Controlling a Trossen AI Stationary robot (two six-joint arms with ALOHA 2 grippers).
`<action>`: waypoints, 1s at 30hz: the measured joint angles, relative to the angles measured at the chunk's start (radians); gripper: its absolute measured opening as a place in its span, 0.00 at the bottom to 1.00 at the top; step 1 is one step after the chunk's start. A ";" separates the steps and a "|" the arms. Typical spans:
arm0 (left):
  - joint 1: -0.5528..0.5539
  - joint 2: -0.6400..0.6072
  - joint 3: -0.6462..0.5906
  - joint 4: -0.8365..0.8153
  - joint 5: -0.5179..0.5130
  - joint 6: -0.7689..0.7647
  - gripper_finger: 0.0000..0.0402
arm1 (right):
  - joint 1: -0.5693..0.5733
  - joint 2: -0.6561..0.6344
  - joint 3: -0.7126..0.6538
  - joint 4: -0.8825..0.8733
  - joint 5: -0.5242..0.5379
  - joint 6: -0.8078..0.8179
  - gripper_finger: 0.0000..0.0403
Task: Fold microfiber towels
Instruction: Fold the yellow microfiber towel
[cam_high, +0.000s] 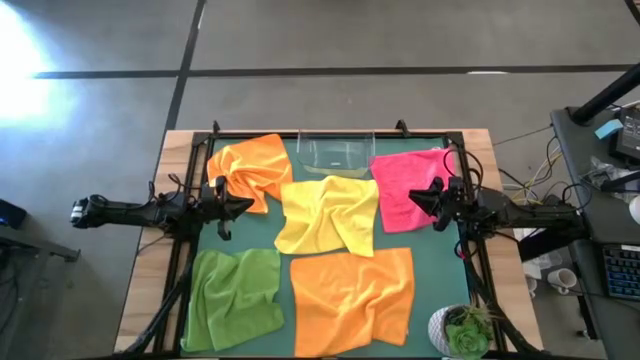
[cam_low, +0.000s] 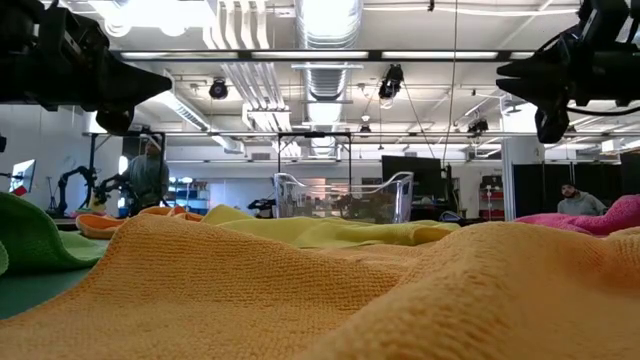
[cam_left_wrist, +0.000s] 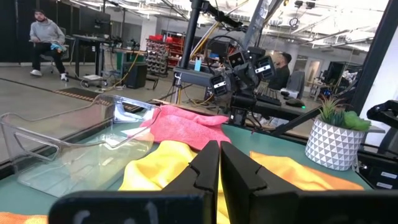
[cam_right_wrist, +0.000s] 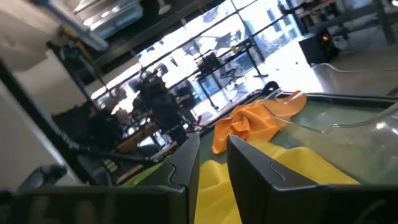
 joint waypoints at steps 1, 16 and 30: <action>0.000 0.000 0.000 0.000 0.000 0.000 0.00 | 0.000 0.000 0.002 0.001 0.002 0.018 0.18; 0.000 0.000 0.000 0.000 0.000 0.000 0.00 | 0.000 0.001 0.007 0.317 -0.001 0.040 0.18; 0.000 0.000 0.000 0.000 0.000 0.001 0.00 | 0.000 0.154 0.200 0.374 -0.004 -0.008 0.18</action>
